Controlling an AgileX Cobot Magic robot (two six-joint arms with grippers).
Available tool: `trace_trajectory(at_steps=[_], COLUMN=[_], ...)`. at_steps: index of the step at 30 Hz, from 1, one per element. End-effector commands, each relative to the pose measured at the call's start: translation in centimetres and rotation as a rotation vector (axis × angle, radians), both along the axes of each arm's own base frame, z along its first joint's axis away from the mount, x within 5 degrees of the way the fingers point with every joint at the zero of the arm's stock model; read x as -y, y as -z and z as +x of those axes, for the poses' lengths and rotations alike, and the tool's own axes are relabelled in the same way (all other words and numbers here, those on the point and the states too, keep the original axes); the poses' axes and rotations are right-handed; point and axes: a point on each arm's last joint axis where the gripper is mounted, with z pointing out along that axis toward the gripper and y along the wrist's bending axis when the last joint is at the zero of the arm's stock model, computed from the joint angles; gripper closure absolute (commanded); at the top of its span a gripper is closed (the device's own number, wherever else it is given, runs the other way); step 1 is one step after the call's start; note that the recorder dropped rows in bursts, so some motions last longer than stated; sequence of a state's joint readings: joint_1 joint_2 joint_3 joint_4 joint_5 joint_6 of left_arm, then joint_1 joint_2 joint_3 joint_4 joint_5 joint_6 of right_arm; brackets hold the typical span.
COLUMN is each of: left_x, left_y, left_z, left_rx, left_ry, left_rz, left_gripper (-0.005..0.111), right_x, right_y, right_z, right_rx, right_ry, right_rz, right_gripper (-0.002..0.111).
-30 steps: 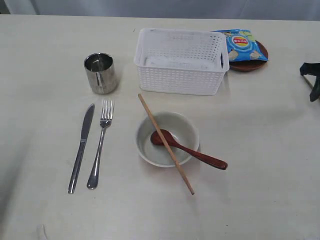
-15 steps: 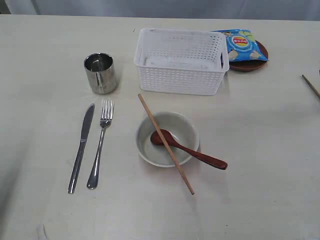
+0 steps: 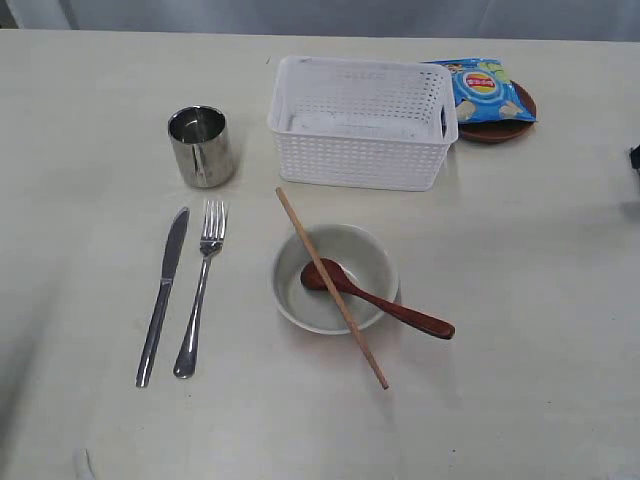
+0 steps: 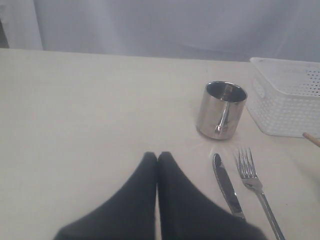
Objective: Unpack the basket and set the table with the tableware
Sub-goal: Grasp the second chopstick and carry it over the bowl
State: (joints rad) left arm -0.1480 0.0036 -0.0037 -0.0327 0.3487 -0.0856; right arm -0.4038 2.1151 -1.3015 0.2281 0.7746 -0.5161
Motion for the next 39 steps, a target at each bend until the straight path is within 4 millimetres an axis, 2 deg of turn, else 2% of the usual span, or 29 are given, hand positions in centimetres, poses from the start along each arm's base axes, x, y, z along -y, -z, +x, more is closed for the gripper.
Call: trace_trajectory(at_steps=[1,4,6,8,9,10,11,13,15,19,20,25,30,35,39], left_x=[0.0,0.0,0.0,0.0,0.0,0.0,0.0,0.0,0.0,0.0,0.0,0.0,0.0,0.0,0.0], left_y=[0.1,0.1,0.1,0.1,0.1,0.1,0.1,0.1,0.1,0.1,0.1,0.1,0.1,0.1,0.1], left_z=[0.0,0.0,0.0,0.0,0.0,0.0,0.0,0.0,0.0,0.0,0.0,0.0,0.0,0.0,0.0], left_rx=[0.003,0.003,0.003,0.003,0.003,0.003,0.003,0.003,0.003,0.003,0.003,0.003,0.003,0.003,0.003], left_ry=[0.005,0.005,0.005,0.005,0.005,0.005,0.005,0.005,0.005,0.005,0.005,0.005,0.005,0.005,0.005], left_rz=[0.003,0.003,0.003,0.003,0.003,0.003,0.003,0.003,0.003,0.003,0.003,0.003,0.003,0.003,0.003], left_gripper=[0.107,0.107,0.107,0.107,0.107,0.107,0.107,0.107,0.107,0.107,0.107,0.107,0.107,0.107,0.107], right_x=[-0.1,-0.3,-0.8,-2.2,-3.3,-3.9,-5.4,-7.3,-10.8,-16.4,-19.2,-25.1,-29.7,-32.2,-32.8], right_y=[1.5,0.4,-1.5,-4.1,-6.1,-7.2,-9.1,-11.0,-13.8,-16.4,-17.3,-18.0,-16.9,-14.0,-11.7], right_z=[-0.5,-0.4,0.2,1.1,1.7,2.0,2.5,2.8,2.8,1.8,0.9,-1.4,-3.9,-6.2,-7.6], right_rx=[-0.059,-0.033,0.028,0.107,0.161,0.185,0.216,0.226,0.227,0.235,0.225,0.136,0.05,-0.021,-0.059], right_ry=[0.007,0.055,0.102,0.167,0.145,0.126,0.098,0.063,-0.04,-0.206,-0.29,-0.45,-0.573,-0.608,-0.601], right_rz=[0.023,0.029,0.064,0.169,0.191,0.191,0.224,0.29,0.361,0.381,0.398,0.454,0.469,0.454,0.429], right_gripper=[0.109,0.109,0.109,0.109,0.109,0.109,0.109,0.109,0.109,0.109,0.109,0.109,0.109,0.109,0.109])
